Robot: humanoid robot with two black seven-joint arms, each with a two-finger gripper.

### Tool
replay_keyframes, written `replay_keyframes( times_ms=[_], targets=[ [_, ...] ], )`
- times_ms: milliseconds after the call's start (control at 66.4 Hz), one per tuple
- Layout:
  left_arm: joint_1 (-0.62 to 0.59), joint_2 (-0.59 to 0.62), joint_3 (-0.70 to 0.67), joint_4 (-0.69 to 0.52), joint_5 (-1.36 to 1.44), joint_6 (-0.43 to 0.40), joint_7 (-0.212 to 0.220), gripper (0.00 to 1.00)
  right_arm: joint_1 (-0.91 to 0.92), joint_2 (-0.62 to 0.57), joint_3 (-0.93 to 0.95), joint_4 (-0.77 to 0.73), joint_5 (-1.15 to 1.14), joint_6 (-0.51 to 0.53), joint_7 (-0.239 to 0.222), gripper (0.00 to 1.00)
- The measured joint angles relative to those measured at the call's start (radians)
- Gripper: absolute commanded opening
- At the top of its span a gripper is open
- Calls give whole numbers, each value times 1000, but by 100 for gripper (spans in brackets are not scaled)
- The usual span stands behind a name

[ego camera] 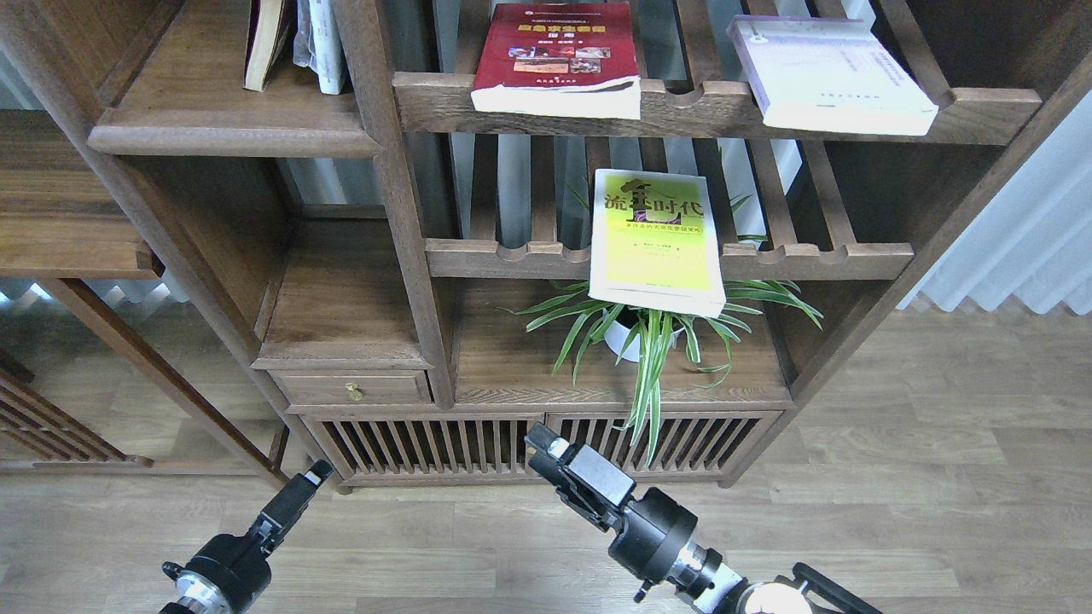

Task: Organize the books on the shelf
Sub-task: 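Raise both grippers from rest toward the shelf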

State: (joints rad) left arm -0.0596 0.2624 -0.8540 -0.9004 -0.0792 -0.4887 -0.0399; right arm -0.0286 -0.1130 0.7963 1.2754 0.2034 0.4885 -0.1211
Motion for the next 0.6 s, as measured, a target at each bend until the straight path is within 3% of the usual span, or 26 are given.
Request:
replay_keyframes(
  times_ms=[226,602],
  targets=[
    [-5,-52,1,-21,-1,0,2,100,-19,63,39,-3,3,0,2,99],
    [-36,-51,14,-29,3,0,1,100,-24,61,41,-30,-2,0,0,99]
  ],
)
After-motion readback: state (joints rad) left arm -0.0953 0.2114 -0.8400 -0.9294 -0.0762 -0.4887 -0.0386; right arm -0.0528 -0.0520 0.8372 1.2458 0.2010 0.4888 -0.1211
